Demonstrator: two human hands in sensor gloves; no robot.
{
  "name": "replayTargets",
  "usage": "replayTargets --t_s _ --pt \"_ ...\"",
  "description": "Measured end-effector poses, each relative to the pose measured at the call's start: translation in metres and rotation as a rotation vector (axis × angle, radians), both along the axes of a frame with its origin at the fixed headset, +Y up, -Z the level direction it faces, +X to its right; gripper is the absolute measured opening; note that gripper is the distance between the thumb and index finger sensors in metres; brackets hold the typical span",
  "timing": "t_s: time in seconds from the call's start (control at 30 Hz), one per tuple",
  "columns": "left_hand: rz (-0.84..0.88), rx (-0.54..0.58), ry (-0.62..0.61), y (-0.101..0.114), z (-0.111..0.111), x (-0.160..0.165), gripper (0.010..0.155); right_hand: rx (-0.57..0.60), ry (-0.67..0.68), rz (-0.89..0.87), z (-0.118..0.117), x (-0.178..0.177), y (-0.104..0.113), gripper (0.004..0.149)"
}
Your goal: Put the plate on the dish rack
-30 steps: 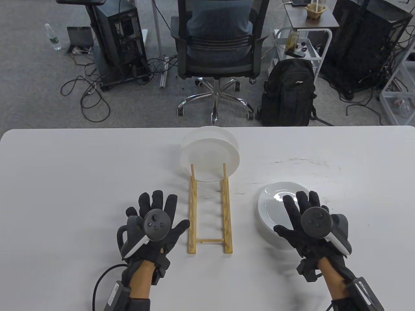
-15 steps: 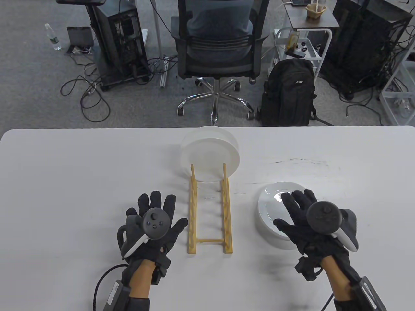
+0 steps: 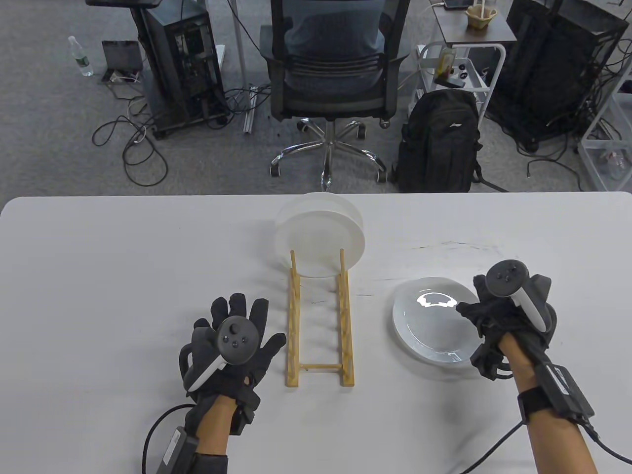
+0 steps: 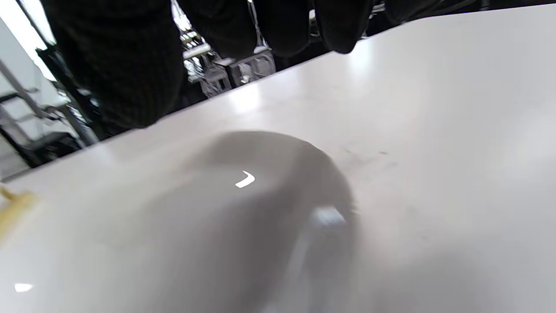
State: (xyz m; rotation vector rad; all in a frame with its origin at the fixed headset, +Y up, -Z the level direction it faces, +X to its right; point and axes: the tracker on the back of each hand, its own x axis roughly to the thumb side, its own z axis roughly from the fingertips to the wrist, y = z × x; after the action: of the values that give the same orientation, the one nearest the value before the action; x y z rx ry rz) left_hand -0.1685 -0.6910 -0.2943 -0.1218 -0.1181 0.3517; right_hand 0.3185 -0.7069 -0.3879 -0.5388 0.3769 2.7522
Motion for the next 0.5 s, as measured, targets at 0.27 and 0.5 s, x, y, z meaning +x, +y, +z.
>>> replayTargets --t_s 0.27,0.5 --pt "0.008 -0.028 0.003 -0.002 0.0 0.0 0.079 -0.172 -0.209 -0.056 0.004 0.041 -0.049 0.103" --pt "0.016 -0.039 0.017 -0.002 0.001 -0.002 0.079 -0.071 -0.278 -0.147 0.003 0.04 -0.044 0.063"
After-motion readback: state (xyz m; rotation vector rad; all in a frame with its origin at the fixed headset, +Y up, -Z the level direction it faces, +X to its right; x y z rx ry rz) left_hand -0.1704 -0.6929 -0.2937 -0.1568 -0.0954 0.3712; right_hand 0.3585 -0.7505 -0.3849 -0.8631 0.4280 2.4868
